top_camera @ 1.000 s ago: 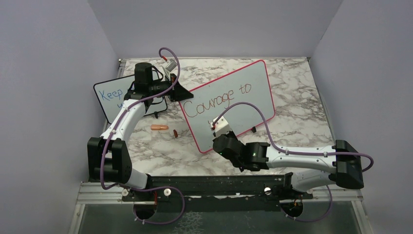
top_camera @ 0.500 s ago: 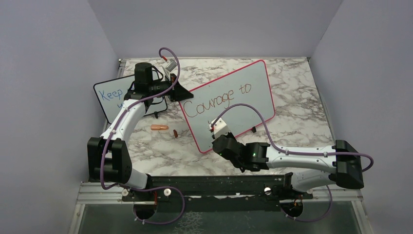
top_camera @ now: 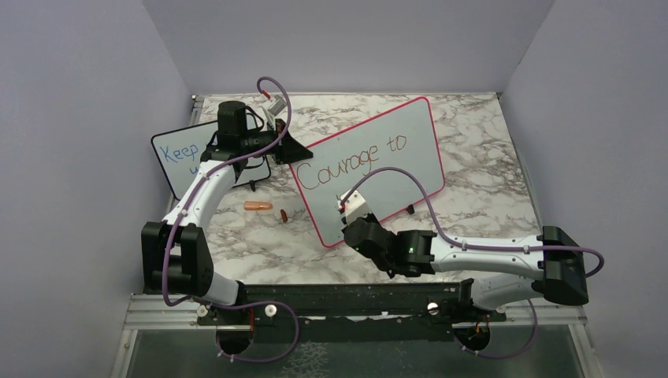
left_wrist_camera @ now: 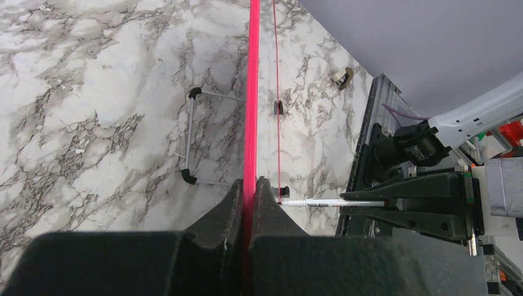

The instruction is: Write a sentence on the whiteboard

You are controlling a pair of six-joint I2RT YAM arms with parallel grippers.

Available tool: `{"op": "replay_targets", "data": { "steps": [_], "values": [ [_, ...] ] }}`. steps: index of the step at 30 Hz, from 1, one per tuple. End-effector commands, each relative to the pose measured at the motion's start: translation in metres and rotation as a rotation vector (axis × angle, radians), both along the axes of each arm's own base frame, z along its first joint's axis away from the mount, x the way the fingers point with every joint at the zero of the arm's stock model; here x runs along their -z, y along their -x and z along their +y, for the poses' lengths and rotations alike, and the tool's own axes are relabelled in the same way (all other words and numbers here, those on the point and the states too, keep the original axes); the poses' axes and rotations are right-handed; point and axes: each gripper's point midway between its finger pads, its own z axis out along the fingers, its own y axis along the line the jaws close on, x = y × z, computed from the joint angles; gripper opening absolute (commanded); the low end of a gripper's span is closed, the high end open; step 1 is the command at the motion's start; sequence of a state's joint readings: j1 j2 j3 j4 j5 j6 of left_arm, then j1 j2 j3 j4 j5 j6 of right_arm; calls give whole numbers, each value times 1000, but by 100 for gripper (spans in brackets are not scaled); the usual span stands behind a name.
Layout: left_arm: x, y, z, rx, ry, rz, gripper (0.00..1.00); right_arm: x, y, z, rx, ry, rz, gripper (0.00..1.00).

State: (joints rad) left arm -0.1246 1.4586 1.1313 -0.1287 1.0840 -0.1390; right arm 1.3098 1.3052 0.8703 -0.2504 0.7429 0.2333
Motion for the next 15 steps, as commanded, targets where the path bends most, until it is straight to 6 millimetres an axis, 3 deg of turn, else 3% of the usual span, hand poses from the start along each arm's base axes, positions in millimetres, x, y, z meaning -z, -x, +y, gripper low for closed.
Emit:
{"op": "replay_targets", "data": {
  "steps": [1, 9, 15],
  "values": [
    [35, -5, 7, -66, -88, 49, 0, -16, -2, 9, -6, -64, -19, 1],
    [34, -5, 6, -64, -87, 50, 0, -31, -5, -13, 43, -85, -66, 1],
    [35, -5, 6, -64, -86, 53, 0, -23, -8, -22, 67, -64, -63, 1]
  ]
}}
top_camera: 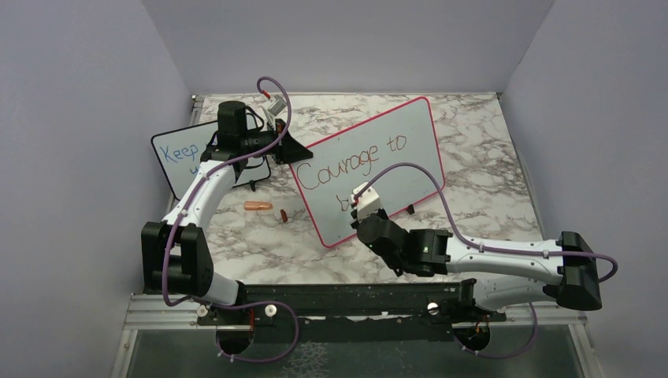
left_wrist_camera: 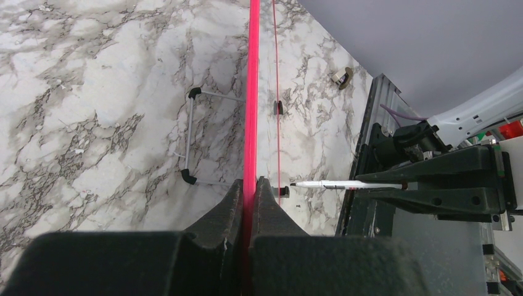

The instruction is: Write a sentence on the whiteboard

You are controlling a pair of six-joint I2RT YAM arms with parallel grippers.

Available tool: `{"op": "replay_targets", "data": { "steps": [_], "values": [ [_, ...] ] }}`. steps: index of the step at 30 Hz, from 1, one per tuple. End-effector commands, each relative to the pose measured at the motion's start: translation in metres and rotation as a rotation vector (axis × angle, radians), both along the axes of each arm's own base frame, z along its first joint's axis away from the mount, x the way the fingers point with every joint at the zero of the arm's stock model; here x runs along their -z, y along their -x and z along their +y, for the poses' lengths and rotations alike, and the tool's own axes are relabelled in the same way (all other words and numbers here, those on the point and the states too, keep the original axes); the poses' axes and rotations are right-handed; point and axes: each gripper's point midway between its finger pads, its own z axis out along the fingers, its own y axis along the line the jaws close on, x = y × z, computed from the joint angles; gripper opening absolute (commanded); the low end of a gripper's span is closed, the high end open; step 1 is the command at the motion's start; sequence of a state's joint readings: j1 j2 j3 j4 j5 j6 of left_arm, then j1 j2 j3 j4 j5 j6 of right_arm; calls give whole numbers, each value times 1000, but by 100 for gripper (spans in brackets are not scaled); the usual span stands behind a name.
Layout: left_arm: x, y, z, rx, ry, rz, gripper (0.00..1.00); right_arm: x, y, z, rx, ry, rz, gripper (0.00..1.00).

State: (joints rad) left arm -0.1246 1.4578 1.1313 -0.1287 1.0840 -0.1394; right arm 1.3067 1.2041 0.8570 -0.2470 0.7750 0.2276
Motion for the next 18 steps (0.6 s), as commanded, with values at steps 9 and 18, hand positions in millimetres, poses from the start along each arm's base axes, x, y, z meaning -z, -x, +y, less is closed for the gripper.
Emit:
{"op": "replay_targets", "data": {
  "steps": [9, 18],
  "values": [
    [35, -6, 7, -66, -88, 51, 0, 17, -10, -12, 53, 19, 0, 1],
    [36, -6, 7, -66, -89, 54, 0, 15, -14, -10, 51, 1, -4, 1]
  ]
}}
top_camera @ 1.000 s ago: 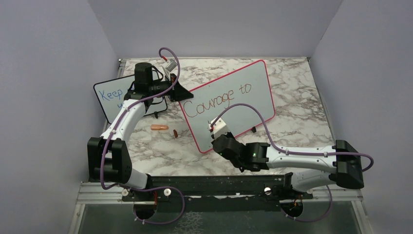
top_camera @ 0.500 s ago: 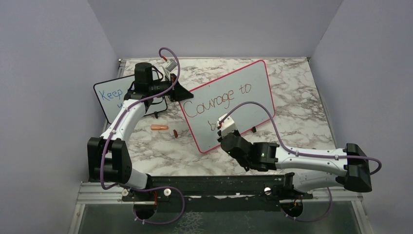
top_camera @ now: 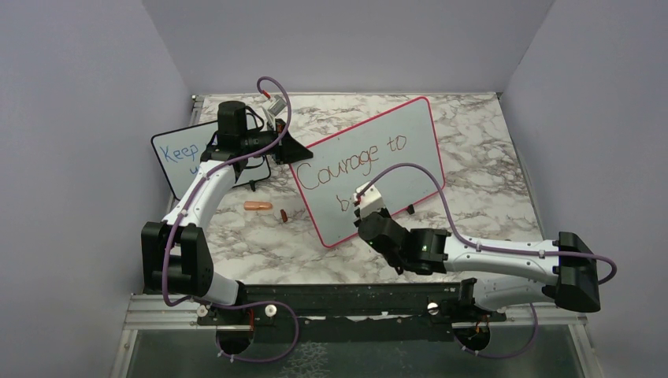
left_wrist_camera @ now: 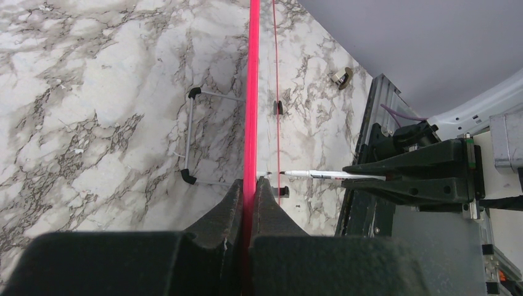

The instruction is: Write a sentence on the whiteboard

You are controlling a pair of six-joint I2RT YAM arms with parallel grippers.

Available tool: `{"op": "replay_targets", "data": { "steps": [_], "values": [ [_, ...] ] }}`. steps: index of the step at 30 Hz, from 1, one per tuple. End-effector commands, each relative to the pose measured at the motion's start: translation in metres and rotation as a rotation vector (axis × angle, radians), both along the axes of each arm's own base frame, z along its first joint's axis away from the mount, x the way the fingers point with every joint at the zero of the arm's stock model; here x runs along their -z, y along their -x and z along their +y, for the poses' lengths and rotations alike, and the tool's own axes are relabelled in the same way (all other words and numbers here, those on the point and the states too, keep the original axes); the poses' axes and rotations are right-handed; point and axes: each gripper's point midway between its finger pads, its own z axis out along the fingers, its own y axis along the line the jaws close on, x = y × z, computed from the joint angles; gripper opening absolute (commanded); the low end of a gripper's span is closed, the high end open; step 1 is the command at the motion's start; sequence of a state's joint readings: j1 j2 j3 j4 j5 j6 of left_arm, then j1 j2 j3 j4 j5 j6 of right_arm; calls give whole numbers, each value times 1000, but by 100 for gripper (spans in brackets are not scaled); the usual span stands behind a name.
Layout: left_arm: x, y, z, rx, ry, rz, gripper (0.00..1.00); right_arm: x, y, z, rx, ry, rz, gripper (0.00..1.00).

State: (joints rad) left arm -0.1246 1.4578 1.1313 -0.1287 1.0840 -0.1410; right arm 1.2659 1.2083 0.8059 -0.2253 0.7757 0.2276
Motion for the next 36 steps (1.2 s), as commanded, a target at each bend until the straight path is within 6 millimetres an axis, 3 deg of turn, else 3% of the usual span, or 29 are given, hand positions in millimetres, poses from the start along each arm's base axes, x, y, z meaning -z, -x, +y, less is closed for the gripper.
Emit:
{"op": "replay_targets", "data": {
  "steps": [1, 11, 36],
  "values": [
    [36, -6, 7, -66, -90, 53, 0, -3, -4, 5, 6, -30, -13, 1],
    [37, -6, 7, -67, -91, 55, 0, 3, -5, 7, -1, -23, -1, 1],
    [36, -6, 6, -63, -89, 54, 0, -2, -17, -21, 102, -2, -29, 1]
  ]
}}
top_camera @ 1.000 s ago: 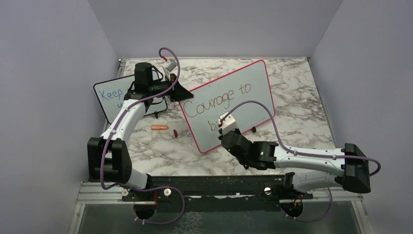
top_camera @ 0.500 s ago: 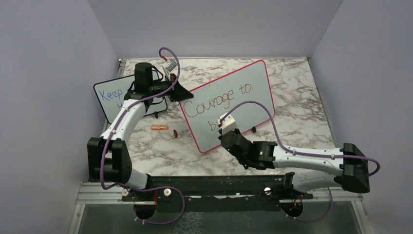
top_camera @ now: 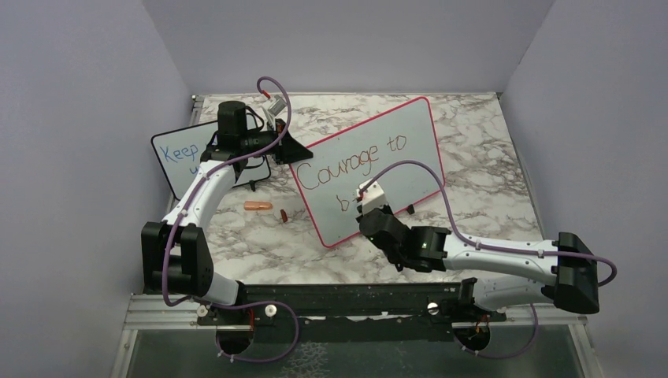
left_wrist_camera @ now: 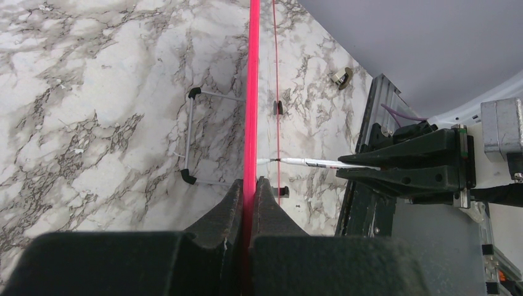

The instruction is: Write a sentence on the whiteboard

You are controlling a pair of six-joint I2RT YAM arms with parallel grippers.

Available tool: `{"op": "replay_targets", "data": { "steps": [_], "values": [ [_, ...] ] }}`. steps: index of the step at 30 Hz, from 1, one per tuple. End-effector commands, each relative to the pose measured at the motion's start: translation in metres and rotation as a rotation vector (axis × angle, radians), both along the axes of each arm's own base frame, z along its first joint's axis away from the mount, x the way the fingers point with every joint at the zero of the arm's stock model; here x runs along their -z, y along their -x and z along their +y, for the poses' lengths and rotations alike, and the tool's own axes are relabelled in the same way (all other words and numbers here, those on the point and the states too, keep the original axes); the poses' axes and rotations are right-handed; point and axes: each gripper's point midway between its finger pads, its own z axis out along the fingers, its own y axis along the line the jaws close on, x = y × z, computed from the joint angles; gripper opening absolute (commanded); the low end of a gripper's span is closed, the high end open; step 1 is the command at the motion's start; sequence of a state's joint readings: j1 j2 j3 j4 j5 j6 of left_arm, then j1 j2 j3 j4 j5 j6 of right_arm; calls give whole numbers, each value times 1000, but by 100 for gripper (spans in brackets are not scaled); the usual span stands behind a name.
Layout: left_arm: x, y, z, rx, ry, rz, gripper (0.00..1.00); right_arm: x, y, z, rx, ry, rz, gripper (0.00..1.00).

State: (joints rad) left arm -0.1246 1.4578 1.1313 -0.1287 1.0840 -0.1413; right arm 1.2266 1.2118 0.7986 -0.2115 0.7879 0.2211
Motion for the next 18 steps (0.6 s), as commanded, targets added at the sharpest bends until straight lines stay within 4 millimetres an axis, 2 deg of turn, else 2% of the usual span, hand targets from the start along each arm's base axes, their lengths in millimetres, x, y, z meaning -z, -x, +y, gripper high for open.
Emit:
{"op": "replay_targets", "data": {
  "steps": [1, 7, 18],
  "values": [
    [37, -6, 6, -64, -89, 55, 0, -4, -5, -12, 58, -8, -20, 1],
    [37, -6, 6, -64, -89, 55, 0, -8, -8, -10, 55, -17, -33, 1],
    [37, -6, 6, -61, -88, 56, 0, -19, -12, 7, 12, -39, -53, 1]
  ]
}}
